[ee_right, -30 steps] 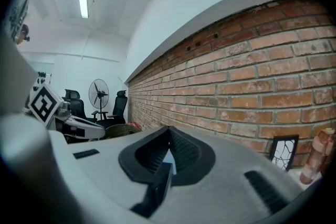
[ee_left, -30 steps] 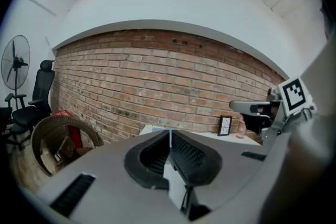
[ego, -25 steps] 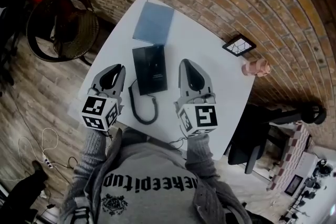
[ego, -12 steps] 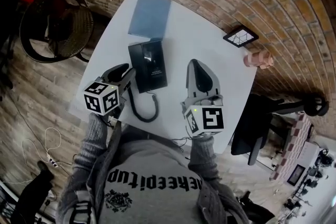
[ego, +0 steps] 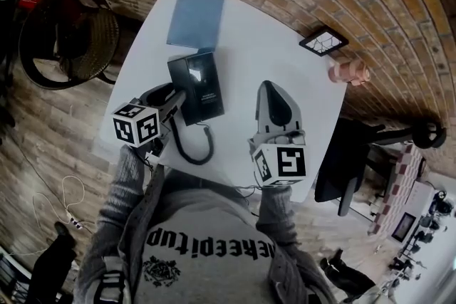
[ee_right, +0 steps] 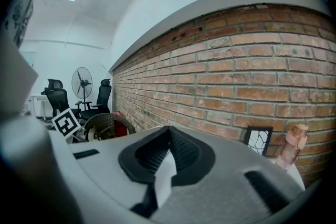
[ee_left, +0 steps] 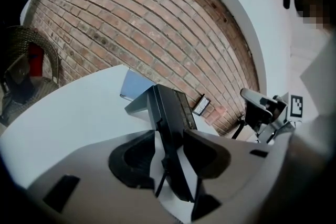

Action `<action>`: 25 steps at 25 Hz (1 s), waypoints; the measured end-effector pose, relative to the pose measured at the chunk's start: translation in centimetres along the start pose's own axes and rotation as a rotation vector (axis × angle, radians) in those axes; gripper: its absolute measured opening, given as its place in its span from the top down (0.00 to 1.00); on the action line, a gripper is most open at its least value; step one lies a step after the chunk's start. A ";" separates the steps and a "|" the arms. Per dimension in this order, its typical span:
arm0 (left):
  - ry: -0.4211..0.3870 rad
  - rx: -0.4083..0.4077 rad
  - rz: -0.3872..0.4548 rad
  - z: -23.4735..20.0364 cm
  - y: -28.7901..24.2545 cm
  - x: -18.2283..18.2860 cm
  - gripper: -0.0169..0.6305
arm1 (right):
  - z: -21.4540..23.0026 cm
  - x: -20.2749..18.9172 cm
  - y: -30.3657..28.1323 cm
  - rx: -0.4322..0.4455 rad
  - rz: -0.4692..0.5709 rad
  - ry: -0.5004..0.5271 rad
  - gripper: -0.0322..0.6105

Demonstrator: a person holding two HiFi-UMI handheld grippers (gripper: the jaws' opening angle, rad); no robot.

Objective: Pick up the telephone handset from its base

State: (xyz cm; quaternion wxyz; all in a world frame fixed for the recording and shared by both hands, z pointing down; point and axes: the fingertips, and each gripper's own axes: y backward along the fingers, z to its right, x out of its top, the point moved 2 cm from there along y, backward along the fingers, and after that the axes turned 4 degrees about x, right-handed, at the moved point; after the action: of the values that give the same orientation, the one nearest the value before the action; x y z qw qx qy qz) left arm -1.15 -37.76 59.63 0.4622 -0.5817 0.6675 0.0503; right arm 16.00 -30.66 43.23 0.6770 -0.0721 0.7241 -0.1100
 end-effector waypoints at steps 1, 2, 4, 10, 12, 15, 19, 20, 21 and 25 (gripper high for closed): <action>0.001 -0.006 -0.002 0.1 -0.1 0.0 0.75 | 0.0 0.0 -0.1 0.000 -0.001 0.000 0.94; 0.002 -0.012 -0.004 0.2 -0.2 0.0 0.75 | 0.0 0.0 -0.1 0.000 -0.002 -0.001 0.94; 0.006 -0.019 -0.008 0.3 -0.4 -0.1 0.75 | -0.1 -0.1 -0.3 0.003 -0.004 0.000 0.94; 0.001 -0.037 -0.048 0.9 -1.0 -1.0 0.75 | -0.4 0.0 -0.2 0.009 -0.004 0.007 0.94; -0.001 -0.029 -0.047 1.1 -0.9 -1.0 0.75 | -0.4 0.1 0.0 0.007 -0.002 0.012 0.94; 0.018 -0.012 -0.048 1.1 -0.8 -0.9 0.76 | -0.2 0.2 0.3 0.000 0.003 0.013 0.94; 0.085 0.008 -0.076 1.1 -0.5 -0.8 0.81 | -0.2 0.3 0.7 -0.003 0.006 0.019 0.94; 0.107 0.007 -0.076 1.0 -0.4 -0.7 0.82 | -0.2 0.3 0.8 -0.003 0.008 0.021 0.94; 0.124 0.004 -0.073 1.1 -0.3 -0.6 0.83 | -0.2 0.4 0.9 -0.003 0.010 0.023 0.94; 0.116 -0.029 -0.054 1.8 0.2 -0.3 0.85 | -0.2 0.6 1.3 -0.002 0.018 0.026 0.94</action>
State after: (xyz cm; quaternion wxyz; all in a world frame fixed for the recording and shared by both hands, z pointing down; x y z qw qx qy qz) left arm -0.38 -36.36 58.72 0.4156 -0.6080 0.6763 0.0137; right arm 15.79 -29.54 42.32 0.6684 -0.0649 0.7336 -0.1042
